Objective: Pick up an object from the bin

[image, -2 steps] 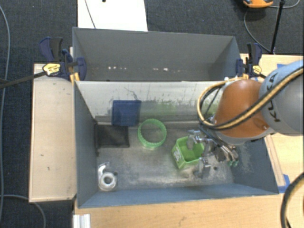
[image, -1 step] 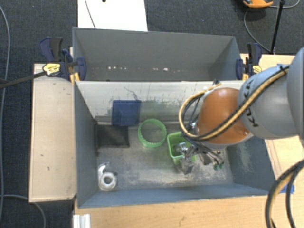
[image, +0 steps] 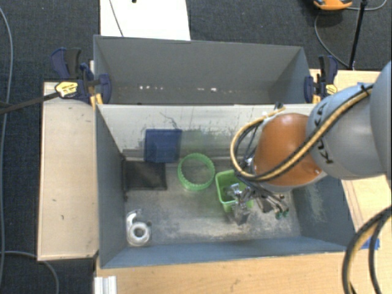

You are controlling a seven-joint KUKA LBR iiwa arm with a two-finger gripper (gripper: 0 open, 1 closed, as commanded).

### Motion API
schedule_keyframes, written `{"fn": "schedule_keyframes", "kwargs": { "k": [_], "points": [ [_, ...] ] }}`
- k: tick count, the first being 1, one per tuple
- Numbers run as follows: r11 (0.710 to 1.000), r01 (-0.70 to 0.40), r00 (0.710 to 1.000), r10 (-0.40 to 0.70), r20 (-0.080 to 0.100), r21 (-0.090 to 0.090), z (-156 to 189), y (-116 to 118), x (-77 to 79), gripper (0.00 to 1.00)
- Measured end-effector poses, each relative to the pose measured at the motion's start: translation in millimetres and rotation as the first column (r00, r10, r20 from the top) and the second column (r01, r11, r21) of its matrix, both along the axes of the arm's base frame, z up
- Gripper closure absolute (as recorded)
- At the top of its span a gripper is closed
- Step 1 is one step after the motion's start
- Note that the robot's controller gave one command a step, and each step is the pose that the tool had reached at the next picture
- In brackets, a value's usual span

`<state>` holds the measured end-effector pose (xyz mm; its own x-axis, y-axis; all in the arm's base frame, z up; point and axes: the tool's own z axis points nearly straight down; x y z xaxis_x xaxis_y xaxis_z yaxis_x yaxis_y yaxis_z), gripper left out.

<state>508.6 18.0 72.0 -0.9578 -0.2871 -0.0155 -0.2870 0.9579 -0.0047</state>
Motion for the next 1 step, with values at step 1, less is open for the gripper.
{"fn": "schedule_keyframes", "kwargs": {
  "k": [1],
  "points": [
    [1.000,0.020,1.000,-0.020,0.002,0.000,100.2,-2.8,3.1,1.00]
  ]
}}
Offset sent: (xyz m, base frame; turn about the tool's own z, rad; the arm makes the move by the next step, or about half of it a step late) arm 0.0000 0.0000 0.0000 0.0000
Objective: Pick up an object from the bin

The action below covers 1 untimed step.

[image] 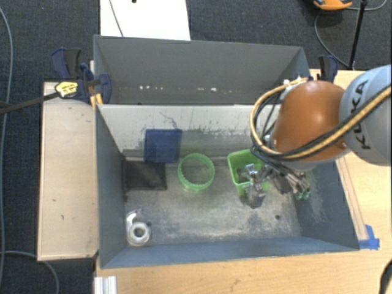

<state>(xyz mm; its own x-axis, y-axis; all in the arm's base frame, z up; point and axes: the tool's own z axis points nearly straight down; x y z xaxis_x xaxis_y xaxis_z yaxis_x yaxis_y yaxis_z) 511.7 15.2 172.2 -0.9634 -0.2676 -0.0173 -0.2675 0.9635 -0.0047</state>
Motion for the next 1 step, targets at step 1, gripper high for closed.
{"fn": "schedule_keyframes", "kwargs": {
  "k": [1],
  "points": [
    [1.000,-0.001,1.000,0.001,0.000,0.000,0.0,0.0,0.0,1.00]
  ]
}}
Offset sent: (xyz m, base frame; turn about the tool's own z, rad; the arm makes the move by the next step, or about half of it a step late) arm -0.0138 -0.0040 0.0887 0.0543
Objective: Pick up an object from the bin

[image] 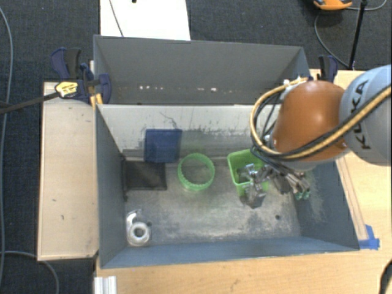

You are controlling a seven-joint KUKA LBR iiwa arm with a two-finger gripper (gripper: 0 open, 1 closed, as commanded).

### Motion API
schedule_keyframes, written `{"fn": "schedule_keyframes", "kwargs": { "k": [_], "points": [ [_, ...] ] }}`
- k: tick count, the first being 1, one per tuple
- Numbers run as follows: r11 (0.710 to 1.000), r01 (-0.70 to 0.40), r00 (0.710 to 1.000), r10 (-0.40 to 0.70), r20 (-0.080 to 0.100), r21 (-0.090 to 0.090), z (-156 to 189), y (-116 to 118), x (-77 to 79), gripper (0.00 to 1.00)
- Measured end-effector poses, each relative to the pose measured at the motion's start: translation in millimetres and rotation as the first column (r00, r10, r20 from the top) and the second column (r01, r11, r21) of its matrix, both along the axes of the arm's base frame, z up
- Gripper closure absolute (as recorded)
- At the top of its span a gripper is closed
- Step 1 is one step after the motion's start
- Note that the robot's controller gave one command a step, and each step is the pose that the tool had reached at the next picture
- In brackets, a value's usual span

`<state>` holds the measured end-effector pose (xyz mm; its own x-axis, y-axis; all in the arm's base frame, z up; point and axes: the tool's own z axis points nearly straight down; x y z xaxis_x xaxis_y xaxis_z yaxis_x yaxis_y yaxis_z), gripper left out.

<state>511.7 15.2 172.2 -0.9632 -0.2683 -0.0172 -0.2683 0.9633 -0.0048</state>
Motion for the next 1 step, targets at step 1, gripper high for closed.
{"fn": "schedule_keyframes", "kwargs": {
  "k": [1],
  "points": [
    [0.999,0.052,0.999,-0.052,0.002,0.001,89.0,-4.1,-13.1,1.00]
  ]
}}
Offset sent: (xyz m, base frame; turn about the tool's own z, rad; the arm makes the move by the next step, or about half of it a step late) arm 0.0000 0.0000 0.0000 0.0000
